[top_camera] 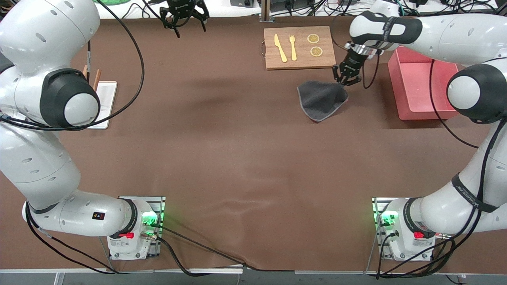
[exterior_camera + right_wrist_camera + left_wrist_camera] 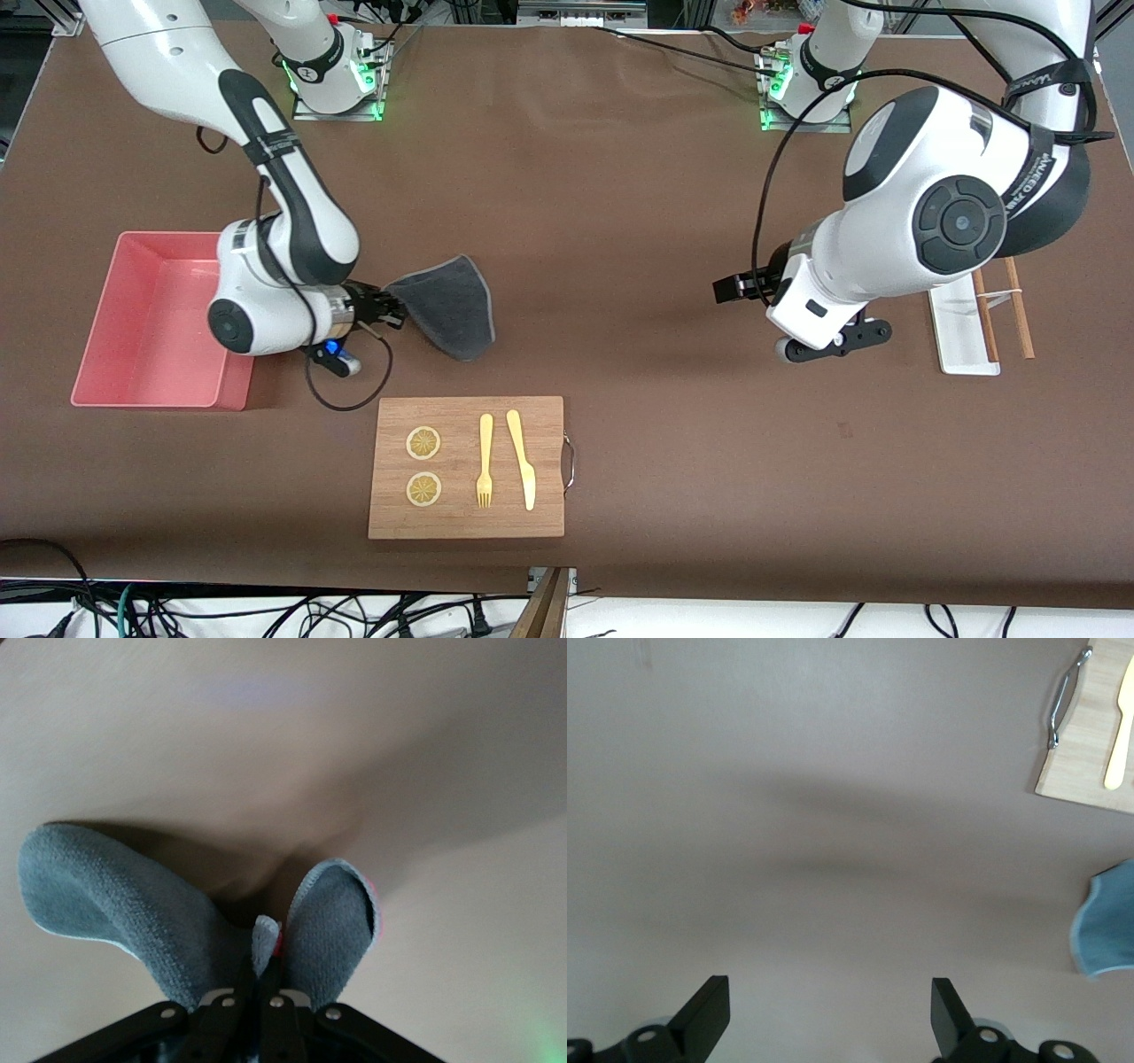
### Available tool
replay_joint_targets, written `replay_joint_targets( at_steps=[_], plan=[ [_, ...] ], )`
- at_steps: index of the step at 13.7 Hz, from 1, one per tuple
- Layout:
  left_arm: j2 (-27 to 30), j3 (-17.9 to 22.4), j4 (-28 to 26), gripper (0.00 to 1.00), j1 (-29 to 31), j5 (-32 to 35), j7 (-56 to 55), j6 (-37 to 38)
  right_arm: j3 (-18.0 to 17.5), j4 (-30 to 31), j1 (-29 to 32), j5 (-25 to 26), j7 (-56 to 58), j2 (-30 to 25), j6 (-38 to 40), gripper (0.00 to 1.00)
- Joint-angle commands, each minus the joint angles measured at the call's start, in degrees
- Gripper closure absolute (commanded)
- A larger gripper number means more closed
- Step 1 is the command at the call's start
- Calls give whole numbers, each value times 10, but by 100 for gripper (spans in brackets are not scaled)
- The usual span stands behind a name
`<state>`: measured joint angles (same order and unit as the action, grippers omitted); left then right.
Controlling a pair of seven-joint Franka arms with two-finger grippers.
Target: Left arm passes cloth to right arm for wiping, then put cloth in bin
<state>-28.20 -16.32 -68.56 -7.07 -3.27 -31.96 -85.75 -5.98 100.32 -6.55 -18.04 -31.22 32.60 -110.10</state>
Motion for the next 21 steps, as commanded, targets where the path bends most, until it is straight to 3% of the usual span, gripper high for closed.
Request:
replay_joint_targets(
  at_steps=[1,4,8,11,13,17,19,21],
  plan=[
    [24,-1,-4,0,18,40,112,20,37,-13,0,14,72,-12,46,100],
    [45,-1,-6,0,41,76,210,33,61,-35,6,59,127,-17,78,100],
    [73,-1,-11,0,79,93,331,46,54,-48,6,140,156,-16,73,100],
    [140,50,-83,0,66,97,380,34,21,-43,2,120,127,-4,30,100],
    [194,108,-160,0,32,90,381,-14,-5,-43,0,101,75,2,8,100],
    [285,159,-297,0,17,83,373,-139,-71,-43,-9,100,-50,12,-50,100],
    [298,161,-322,0,19,79,371,-162,-103,-43,-18,100,-118,24,-92,100],
    [291,161,-316,0,46,30,379,-146,-127,-44,-31,101,-178,33,-128,100]
  ],
)
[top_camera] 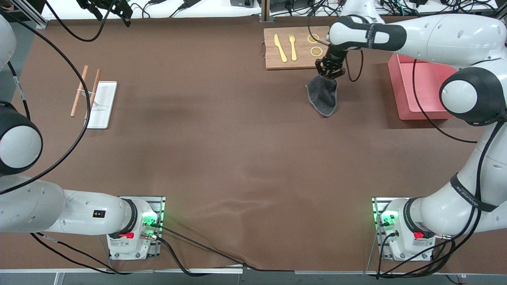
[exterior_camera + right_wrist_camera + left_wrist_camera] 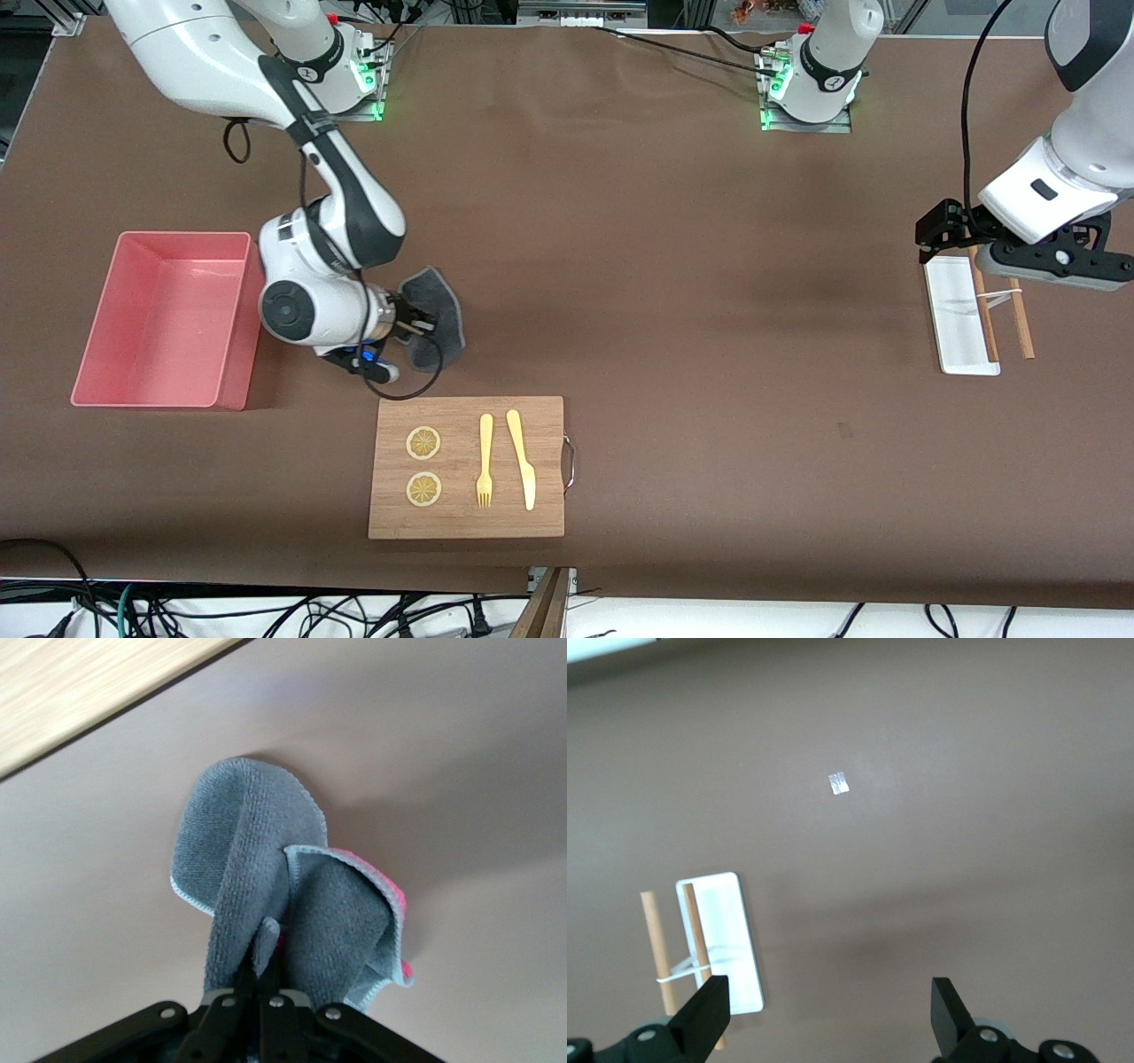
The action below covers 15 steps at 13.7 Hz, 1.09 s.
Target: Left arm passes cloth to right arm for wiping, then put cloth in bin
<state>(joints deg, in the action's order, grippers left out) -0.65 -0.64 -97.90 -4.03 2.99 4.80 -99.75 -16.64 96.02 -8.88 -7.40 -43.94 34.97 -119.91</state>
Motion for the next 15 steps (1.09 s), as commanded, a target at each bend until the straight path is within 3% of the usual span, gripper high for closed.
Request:
replay_joint_targets(
  at_steps=[1,4,9,15],
  plan=[
    [15,5,-22,0,23,-41,13,-3,-32,-2,-11,-4,-79,16,-45,100],
    [18,-1,-21,0,23,-41,13,15,-66,-3,-22,-5,-140,26,-83,100],
    [21,-10,-14,0,23,-39,8,38,-72,2,-32,5,-165,37,-110,100],
    [20,-9,-13,0,25,-39,12,49,15,6,-7,5,4,19,-22,100]
  ],
)
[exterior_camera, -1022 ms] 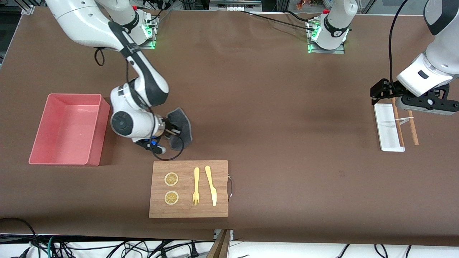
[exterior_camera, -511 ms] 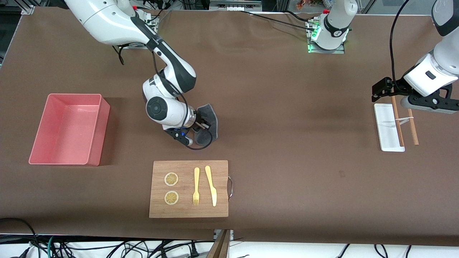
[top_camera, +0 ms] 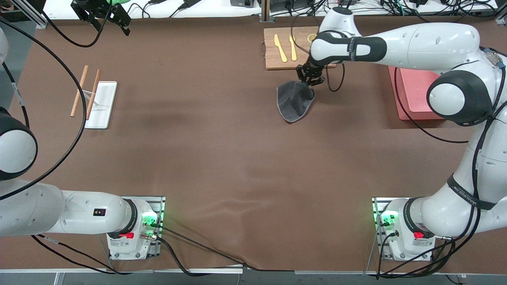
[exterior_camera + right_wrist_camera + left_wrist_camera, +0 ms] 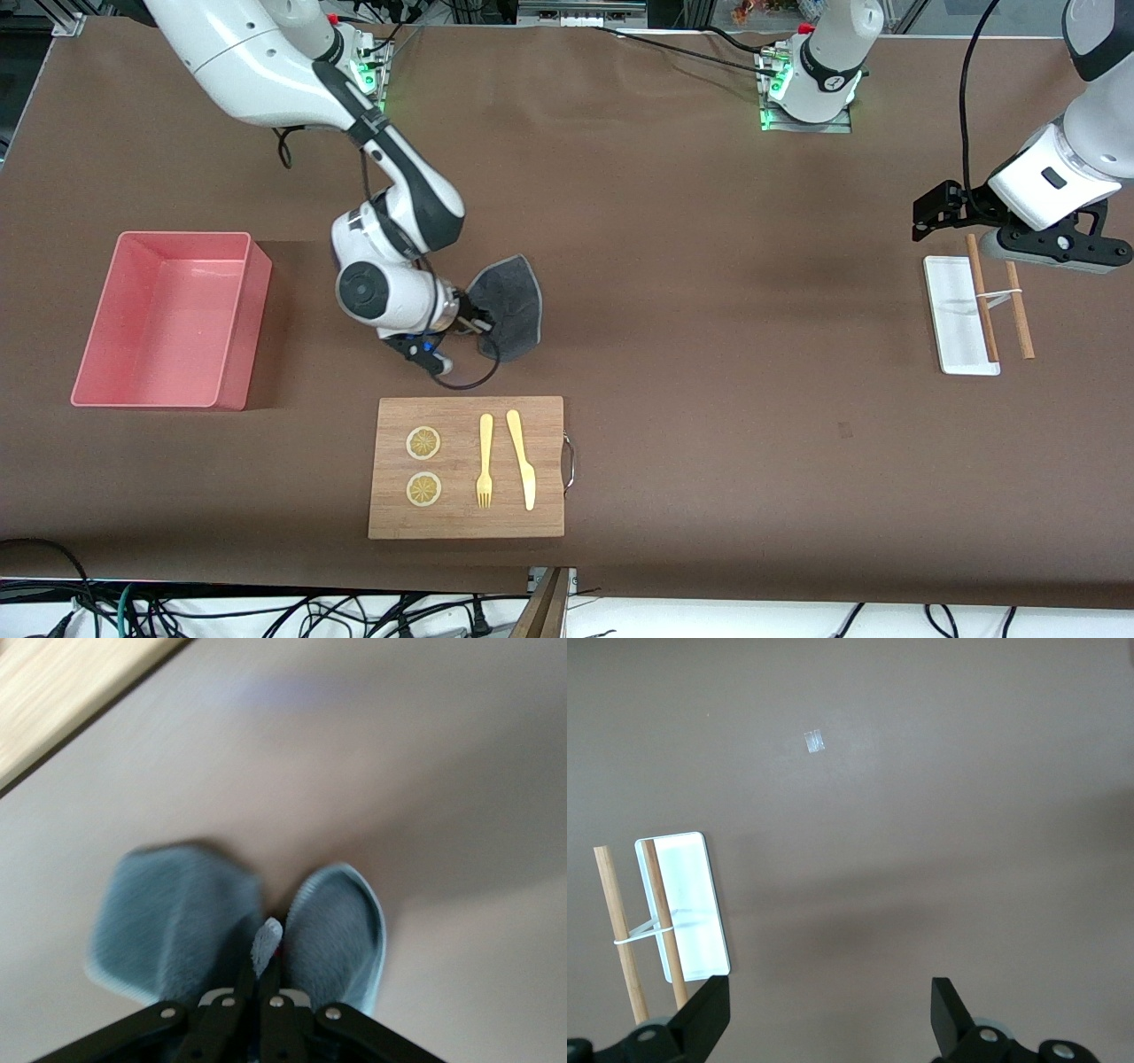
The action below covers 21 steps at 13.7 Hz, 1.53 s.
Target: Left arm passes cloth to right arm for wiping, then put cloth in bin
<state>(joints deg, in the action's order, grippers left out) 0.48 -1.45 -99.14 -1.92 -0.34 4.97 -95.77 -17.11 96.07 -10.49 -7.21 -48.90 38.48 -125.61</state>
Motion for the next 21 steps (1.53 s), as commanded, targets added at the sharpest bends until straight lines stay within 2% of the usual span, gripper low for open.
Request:
replay_joint_targets(
  at_steps=[1,8,10,12,14,17,19,21],
  plan=[
    [9,-1,-1,0,4,-5,10,9,39,5,11,3,86,-23,53,100],
    [9,-6,0,0,3,-1,11,12,146,5,25,3,295,-49,130,100],
    [9,-8,0,0,4,-1,11,12,160,2,31,3,334,-60,140,100],
    [9,-8,0,0,4,-1,11,12,160,-7,39,3,337,-96,177,100],
    [9,-8,0,0,3,-1,10,12,160,-43,49,3,338,-136,266,100],
    [8,-9,3,0,3,-1,10,11,170,-145,68,25,368,-155,431,100],
    [8,-9,4,0,3,0,9,11,203,-201,69,31,404,-155,516,100],
    [9,-10,3,0,0,0,8,12,248,-215,70,63,490,-157,545,100]
  ],
)
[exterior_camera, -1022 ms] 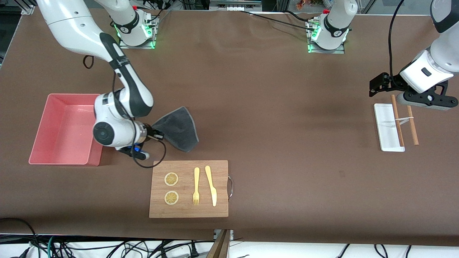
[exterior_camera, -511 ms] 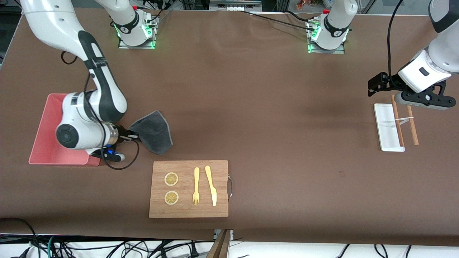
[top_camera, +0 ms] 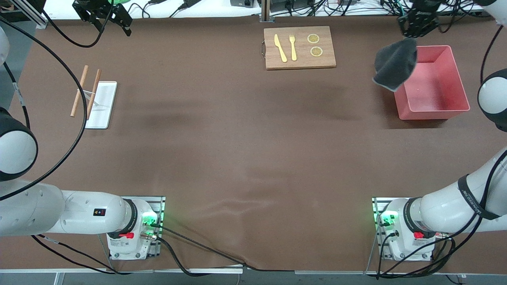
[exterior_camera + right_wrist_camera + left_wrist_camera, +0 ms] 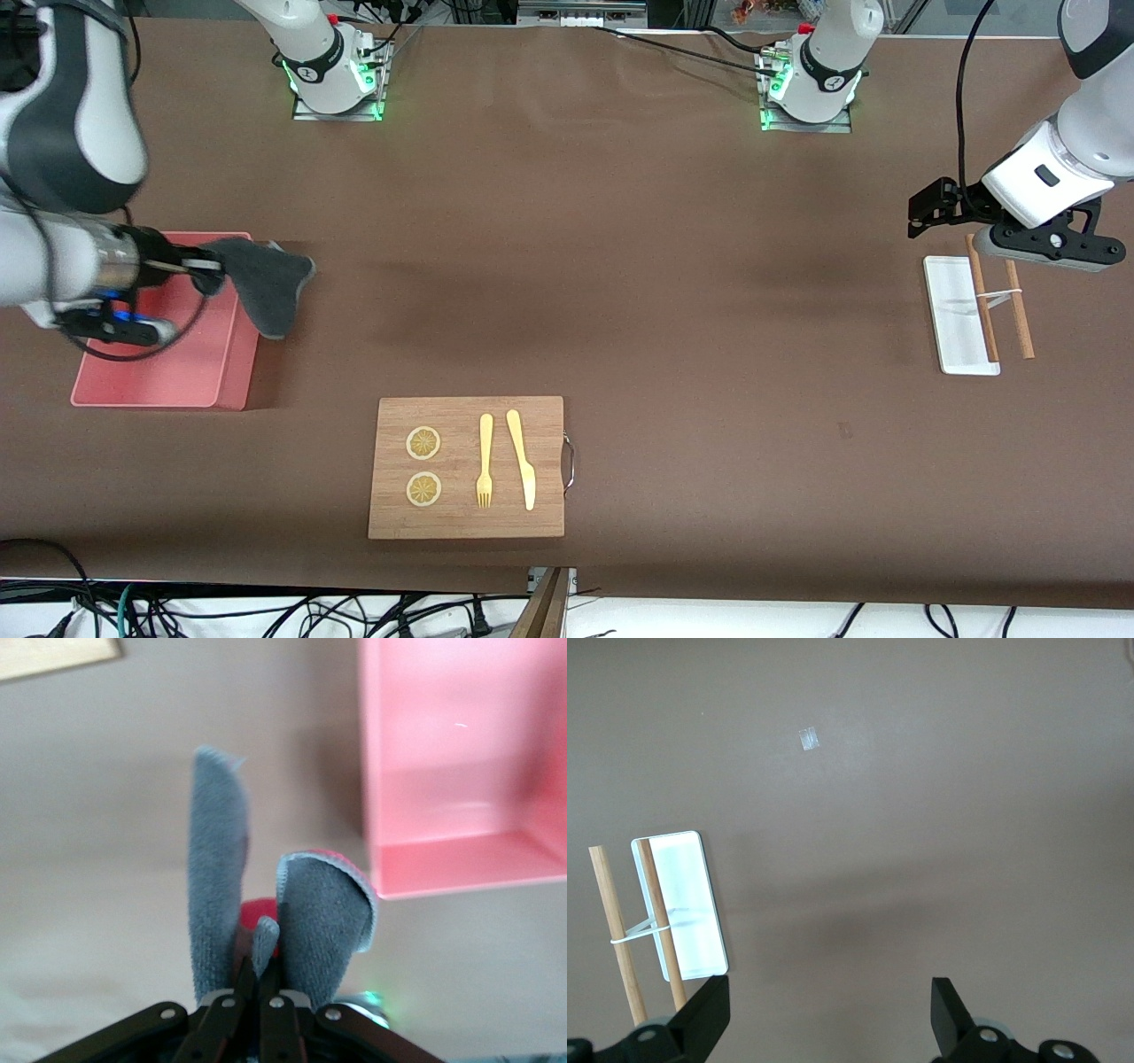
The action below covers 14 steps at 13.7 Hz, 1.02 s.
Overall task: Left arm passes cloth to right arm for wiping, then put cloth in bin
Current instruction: 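Carry the cloth over the pink bin with the right gripper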
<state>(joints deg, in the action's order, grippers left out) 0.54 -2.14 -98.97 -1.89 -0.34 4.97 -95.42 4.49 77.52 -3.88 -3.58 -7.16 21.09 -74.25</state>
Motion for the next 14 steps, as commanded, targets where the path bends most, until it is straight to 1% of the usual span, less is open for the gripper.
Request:
replay_joint_targets(
  at_steps=[1,3,5,7,12,14],
  plan=[
    [9,-4,2,0,0,0,8,8,55,-29,5,40,126,14,31,100],
    [9,-4,3,0,-1,0,8,8,103,-23,6,45,189,19,31,100],
    [9,-3,3,0,-1,0,10,9,126,-7,12,46,226,29,17,100],
    [9,-1,3,0,0,0,11,14,133,25,19,49,237,40,-19,100],
    [9,-3,3,0,0,0,9,16,134,112,24,52,261,71,-152,100],
    [9,-2,3,0,0,0,10,19,133,127,23,48,261,87,-200,100]
  ],
)
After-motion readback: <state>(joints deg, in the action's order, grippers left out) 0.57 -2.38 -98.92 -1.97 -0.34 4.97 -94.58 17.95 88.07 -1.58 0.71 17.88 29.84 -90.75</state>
